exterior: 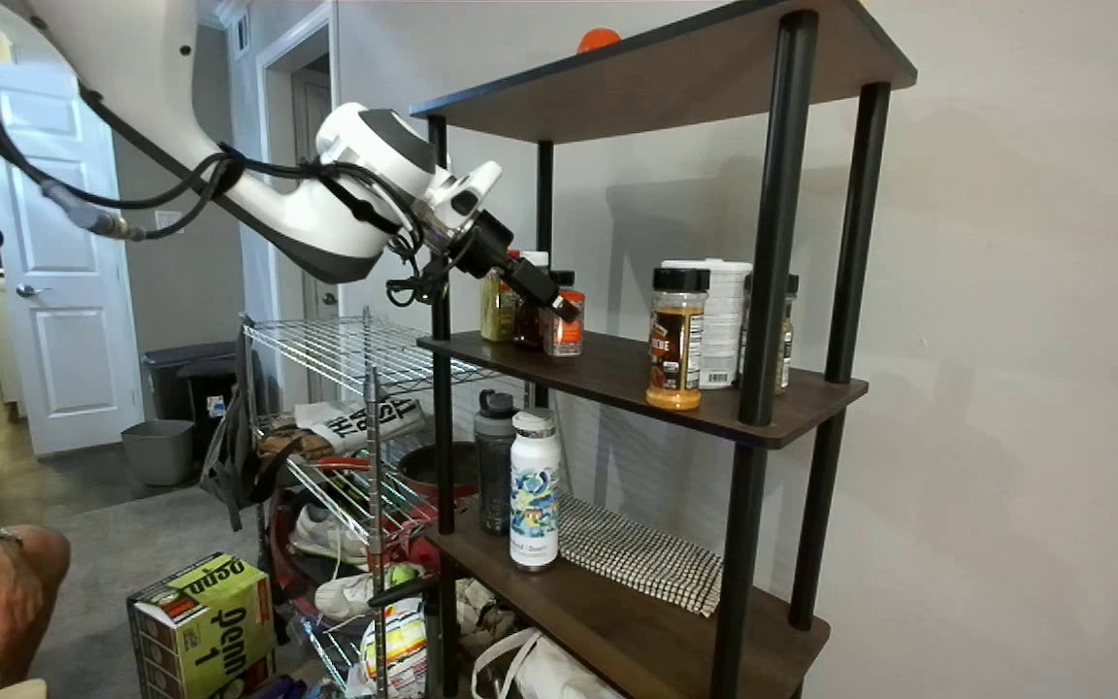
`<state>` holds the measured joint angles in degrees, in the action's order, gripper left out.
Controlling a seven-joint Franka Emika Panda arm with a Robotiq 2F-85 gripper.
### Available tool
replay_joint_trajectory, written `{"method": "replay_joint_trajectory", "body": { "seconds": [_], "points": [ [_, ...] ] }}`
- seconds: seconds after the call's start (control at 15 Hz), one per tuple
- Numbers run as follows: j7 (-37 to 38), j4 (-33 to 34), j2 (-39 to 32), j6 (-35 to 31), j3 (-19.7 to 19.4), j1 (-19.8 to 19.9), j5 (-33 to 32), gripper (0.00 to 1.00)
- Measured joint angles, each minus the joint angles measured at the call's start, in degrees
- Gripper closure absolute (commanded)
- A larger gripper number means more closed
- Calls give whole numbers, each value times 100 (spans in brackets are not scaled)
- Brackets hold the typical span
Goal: Move the jar with the orange label to the topmost shelf.
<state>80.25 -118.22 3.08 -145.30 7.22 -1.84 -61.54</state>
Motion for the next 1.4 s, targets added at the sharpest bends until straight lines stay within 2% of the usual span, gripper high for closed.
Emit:
{"method": "replay_joint_trajectory", "body": {
  "seconds": [0.67,1.4],
  "points": [
    [0,-1190,1220,-3,22,-208,105,52],
    [1,-1996,1939,-3,21,-188,363,52]
  ]
}}
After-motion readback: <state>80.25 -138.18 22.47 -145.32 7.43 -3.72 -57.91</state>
